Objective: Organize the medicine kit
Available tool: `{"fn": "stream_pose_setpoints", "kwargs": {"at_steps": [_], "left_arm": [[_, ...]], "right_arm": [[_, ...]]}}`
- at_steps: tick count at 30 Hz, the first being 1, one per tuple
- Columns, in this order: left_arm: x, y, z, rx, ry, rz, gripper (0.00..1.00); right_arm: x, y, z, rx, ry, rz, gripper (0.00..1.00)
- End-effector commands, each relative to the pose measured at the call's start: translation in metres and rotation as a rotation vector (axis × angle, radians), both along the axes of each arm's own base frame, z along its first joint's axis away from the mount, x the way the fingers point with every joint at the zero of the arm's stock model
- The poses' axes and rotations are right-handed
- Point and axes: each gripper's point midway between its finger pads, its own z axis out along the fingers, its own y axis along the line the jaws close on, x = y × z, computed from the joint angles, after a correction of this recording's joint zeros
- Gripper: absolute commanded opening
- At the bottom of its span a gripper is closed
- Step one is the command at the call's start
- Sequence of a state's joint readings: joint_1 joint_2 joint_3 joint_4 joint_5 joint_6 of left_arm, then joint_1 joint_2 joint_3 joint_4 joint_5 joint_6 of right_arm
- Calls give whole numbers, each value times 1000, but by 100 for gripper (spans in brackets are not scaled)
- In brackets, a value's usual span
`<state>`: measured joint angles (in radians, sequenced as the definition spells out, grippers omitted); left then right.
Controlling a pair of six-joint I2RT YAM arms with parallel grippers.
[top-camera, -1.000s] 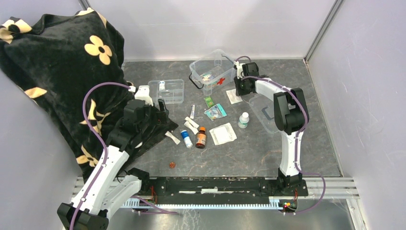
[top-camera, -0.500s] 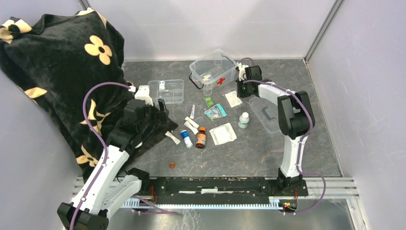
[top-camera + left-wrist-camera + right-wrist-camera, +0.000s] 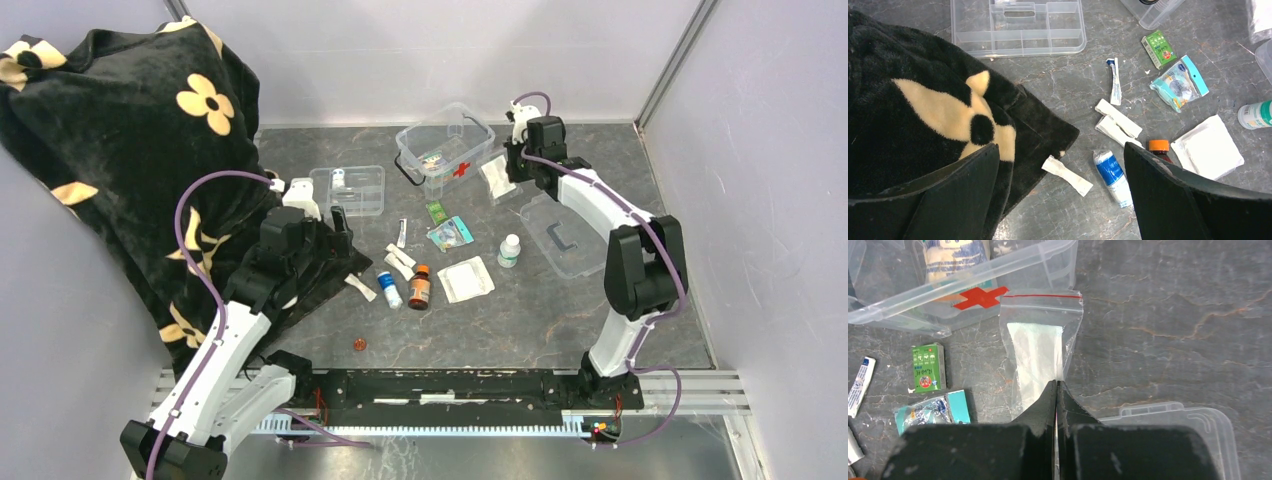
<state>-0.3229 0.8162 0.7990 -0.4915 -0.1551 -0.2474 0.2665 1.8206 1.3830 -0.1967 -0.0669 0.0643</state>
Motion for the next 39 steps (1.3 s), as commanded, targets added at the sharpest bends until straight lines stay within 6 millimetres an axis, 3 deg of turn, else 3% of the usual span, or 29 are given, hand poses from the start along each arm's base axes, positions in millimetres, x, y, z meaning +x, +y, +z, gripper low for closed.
{"fn": "stream_pose_setpoints", "kwargs": {"at_steps": [1, 7, 12, 17, 28, 35, 37, 39], "left_arm": [[4, -1, 8, 24, -39, -20, 100], [4, 0, 9, 25, -41, -19, 100], [4, 0, 9, 26, -42, -18, 100], [4, 1, 9, 29, -42, -12, 100], [5, -6, 7, 9, -27, -37, 100], [6, -5, 6, 12, -27, -31, 100], [6, -4, 6, 13, -27, -26, 100], [7, -5, 4, 9, -22, -29, 100]], "right_arm": [[4, -16, 46, -42, -118, -56, 0], [8, -11, 88, -31, -207, -27, 0], [15, 25, 111, 88, -246, 107, 0], [28, 62, 120, 166, -253, 206, 0], [71, 133, 118, 298, -267, 337, 0], [91, 152, 98, 343, -251, 358, 0], [92, 152, 88, 332, -236, 354, 8], [92, 151, 87, 333, -233, 350, 27]]}}
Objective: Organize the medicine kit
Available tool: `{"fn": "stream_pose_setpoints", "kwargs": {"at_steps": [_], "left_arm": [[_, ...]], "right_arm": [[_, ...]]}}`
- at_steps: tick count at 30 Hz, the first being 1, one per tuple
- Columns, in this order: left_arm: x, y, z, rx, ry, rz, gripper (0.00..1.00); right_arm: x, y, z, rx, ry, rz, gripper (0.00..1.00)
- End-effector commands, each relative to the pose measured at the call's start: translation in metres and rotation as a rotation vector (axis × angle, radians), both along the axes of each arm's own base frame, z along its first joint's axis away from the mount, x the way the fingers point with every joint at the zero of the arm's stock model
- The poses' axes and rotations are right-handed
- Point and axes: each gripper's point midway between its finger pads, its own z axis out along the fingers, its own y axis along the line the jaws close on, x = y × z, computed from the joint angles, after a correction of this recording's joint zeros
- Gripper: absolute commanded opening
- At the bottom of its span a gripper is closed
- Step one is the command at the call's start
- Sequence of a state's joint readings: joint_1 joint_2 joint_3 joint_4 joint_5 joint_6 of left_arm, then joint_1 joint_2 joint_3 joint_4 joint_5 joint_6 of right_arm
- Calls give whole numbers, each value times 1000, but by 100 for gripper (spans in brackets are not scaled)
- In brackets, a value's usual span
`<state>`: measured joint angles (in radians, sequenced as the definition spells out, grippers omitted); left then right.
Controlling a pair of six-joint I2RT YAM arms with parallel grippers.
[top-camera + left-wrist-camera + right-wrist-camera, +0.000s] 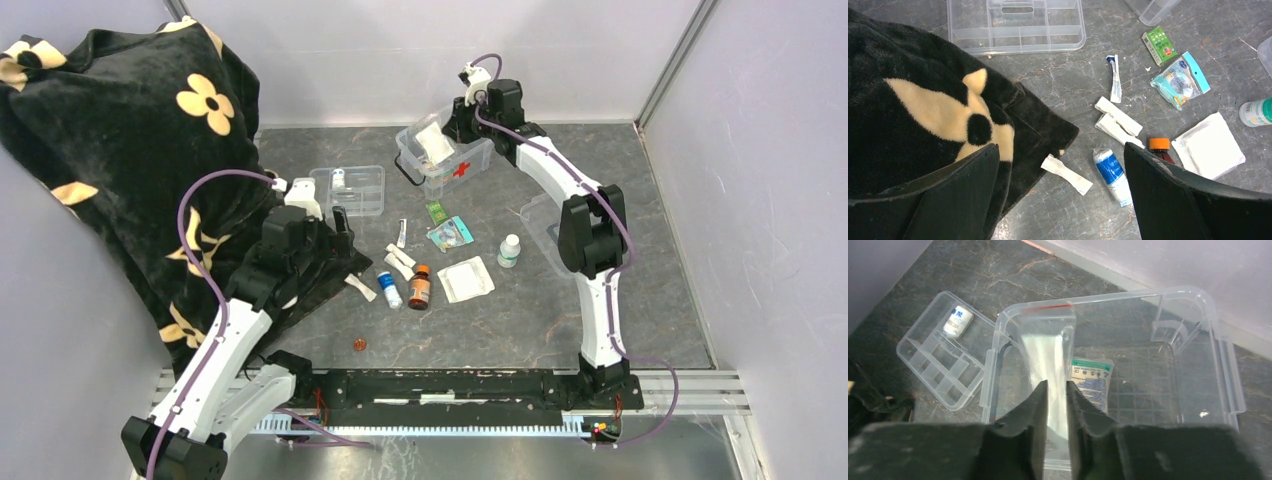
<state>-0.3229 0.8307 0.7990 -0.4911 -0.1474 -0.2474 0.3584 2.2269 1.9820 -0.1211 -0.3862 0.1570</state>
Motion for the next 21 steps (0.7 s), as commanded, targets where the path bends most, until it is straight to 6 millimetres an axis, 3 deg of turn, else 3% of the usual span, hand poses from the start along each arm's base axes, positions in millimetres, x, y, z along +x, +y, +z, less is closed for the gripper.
{"fn": "stream_pose_setpoints", "kwargs": {"at_steps": [1, 4, 7, 11, 13, 17, 21], "left_arm": [[6, -4, 8, 5, -36, -25, 100], [6, -7, 10, -7, -40, -36, 100], [6, -9, 13, -24, -52, -37, 100], [5, 3, 25, -51, -88, 53, 100], [1, 2, 33, -82, -111, 54, 100], [-12, -25, 53, -180, -150, -93, 100], [-13, -48, 50, -248, -92, -187, 100]], "right_arm": [[6, 8, 32, 55, -73, 19, 33], [1, 4, 63, 88, -117, 14, 43], [-12, -13, 89, 84, -149, -37, 45], [-65, -54, 125, 163, -213, -141, 50], [-95, -77, 127, 192, -217, -209, 52], [-151, -116, 102, 171, -139, -313, 56], [-209, -136, 52, 189, -10, -364, 60]]}}
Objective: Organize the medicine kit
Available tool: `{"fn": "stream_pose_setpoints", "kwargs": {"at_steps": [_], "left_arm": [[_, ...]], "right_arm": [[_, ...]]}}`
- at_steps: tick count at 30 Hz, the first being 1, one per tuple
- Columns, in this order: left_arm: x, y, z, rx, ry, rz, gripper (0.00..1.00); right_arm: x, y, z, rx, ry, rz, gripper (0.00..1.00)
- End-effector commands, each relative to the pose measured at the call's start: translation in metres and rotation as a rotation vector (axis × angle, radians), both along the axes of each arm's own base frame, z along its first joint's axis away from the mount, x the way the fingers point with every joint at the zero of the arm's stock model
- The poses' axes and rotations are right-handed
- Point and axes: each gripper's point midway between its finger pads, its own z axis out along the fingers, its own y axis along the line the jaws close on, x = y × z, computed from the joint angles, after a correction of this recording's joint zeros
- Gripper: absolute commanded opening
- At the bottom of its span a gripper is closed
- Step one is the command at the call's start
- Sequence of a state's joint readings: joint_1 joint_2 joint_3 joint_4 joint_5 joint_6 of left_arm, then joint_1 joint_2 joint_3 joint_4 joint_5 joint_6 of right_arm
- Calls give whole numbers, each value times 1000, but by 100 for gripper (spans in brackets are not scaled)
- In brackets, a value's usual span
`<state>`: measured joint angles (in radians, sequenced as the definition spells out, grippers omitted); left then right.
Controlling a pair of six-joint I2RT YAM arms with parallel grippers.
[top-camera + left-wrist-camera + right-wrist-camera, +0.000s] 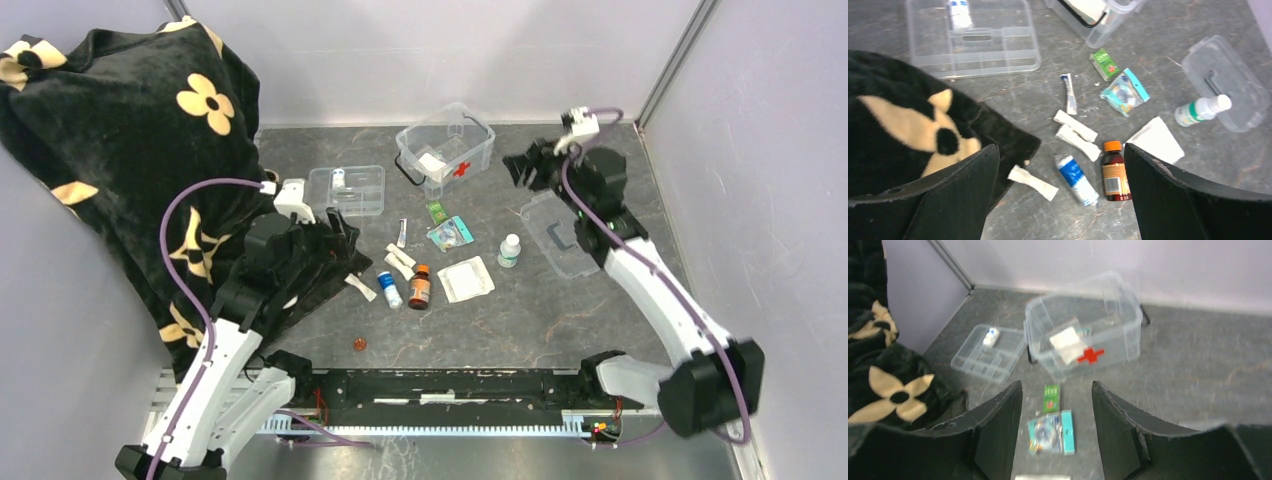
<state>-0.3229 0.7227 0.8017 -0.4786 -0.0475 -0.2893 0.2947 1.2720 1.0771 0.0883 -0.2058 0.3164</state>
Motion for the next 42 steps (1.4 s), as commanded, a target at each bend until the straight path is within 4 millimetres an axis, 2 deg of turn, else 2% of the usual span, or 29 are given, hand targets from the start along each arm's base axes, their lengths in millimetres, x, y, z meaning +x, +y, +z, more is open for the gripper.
{"fn": "stream_pose_setpoints", "kwargs": {"at_steps": [1, 3, 6, 8, 9, 10, 11, 13, 15, 19, 23, 26, 29, 34, 42], "left_arm": [[3, -38, 11, -136, 29, -138, 98], [10, -50, -1, -164, 74, -161, 93], [15, -83, -24, -196, 139, -216, 89], [15, -110, -33, -170, 159, -249, 89], [22, -116, -35, -142, 156, -238, 89], [22, -131, -35, -119, 154, -263, 89], [30, -139, -43, -93, 171, -259, 89], [45, -156, -44, -84, 173, -284, 89], [61, -167, -55, -26, 185, -308, 89], [92, -171, -87, 182, 212, -357, 82], [110, -199, -98, 207, 225, -494, 80], [124, -211, -110, 225, 236, -518, 80], [132, -217, -128, 226, 262, -527, 78], [143, -211, -146, 208, 263, -465, 75], [142, -212, -178, 221, 293, -499, 71]], "right_arm": [[-49, -15, -70, 95, 164, -56, 60], [-77, -14, -95, 148, 193, -25, 60], [-94, -26, -115, 94, 229, -57, 61], [-100, -39, -117, 31, 235, -99, 62], [-104, -43, -114, 15, 226, -107, 63], [-107, -46, -111, -6, 214, -109, 64], [-110, -49, -111, -25, 211, -112, 64], [-115, -52, -110, -56, 209, -108, 65], [-121, -54, -113, -86, 220, -95, 65], [-136, -51, -119, -128, 237, -32, 66], [-151, -52, -128, -152, 249, -3, 65], [-158, -60, -130, -177, 249, -23, 66], [-162, -63, -128, -202, 247, -21, 66], [-167, -65, -126, -217, 248, -15, 66], [-170, -64, -137, -200, 270, -13, 65]]}}
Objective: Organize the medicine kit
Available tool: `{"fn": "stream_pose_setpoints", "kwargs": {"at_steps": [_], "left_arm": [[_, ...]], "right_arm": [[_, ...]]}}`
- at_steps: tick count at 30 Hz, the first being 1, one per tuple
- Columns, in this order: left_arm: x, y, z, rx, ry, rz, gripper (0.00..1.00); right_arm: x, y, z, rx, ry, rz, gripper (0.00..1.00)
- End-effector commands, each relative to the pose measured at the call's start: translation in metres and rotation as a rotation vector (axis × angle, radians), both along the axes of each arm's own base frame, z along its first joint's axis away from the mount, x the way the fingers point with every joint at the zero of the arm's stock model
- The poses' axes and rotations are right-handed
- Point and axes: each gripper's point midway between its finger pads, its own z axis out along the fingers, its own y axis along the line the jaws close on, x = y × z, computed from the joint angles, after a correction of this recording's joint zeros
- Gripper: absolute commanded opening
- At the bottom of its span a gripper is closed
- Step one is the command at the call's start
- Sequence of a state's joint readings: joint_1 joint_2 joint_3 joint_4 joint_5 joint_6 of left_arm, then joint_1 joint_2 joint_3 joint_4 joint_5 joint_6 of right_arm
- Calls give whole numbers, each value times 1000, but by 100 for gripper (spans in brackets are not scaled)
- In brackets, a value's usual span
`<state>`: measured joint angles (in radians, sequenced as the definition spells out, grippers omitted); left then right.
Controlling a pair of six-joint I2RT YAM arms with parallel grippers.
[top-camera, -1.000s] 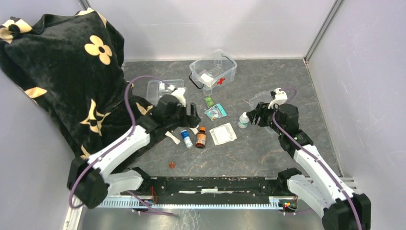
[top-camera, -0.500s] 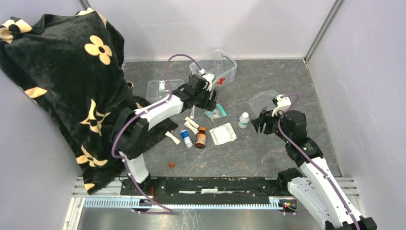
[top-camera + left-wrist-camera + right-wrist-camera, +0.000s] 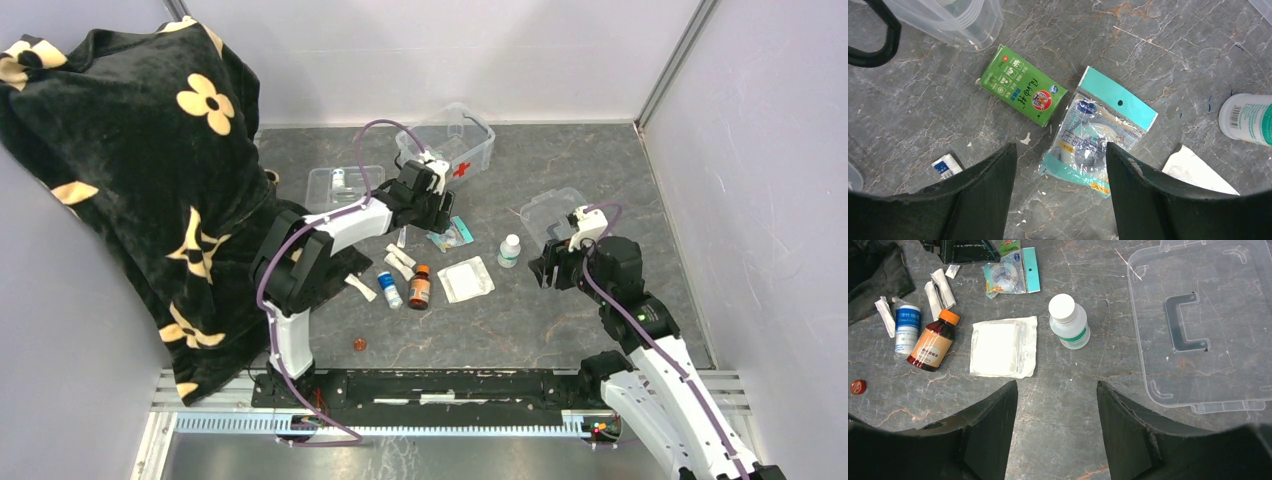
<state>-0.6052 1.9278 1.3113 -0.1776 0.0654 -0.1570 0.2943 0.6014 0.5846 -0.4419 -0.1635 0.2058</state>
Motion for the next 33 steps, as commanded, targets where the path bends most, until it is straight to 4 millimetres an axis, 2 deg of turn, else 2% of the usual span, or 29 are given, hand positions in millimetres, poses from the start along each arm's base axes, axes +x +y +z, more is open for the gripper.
{"fn": "stream_pose_setpoints", "kwargs": {"at_steps": [1, 4, 10, 12, 16, 20, 21, 23, 24, 29, 33], "left_arm": [[8, -8, -12, -5, -22, -58, 69], [8, -7, -23, 10, 0, -57, 64], [1, -5, -36, 14, 23, -63, 59], [-1, -6, -40, 8, 36, -69, 53], [-4, -10, -40, -14, 53, -80, 32], [-7, -12, -29, -36, 56, -71, 20], [-7, -12, -23, -46, 54, -66, 17], [-9, -15, -8, -76, 46, -64, 5], [-10, -17, 2, -95, 39, -63, 3], [-18, -26, 70, -200, -42, -62, 2], [-11, -22, 112, -238, -103, -6, 2]], "right_arm": [[1, 1, 0, 10, -10, -2, 65], [1, 1, -3, 10, 0, -4, 65], [1, 1, -8, 4, 15, -2, 64], [0, 2, -9, 8, 16, 0, 63], [-2, 1, -9, 14, 15, -6, 63], [-3, -1, -10, 11, 15, -17, 63], [-3, -1, -9, 11, 13, -17, 63], [-4, -2, -9, 9, 14, -16, 63], [-4, -1, -8, 10, 13, -13, 63], [-7, -5, -10, -3, 13, -19, 63], [-8, -6, -10, -8, 10, -20, 62]]}}
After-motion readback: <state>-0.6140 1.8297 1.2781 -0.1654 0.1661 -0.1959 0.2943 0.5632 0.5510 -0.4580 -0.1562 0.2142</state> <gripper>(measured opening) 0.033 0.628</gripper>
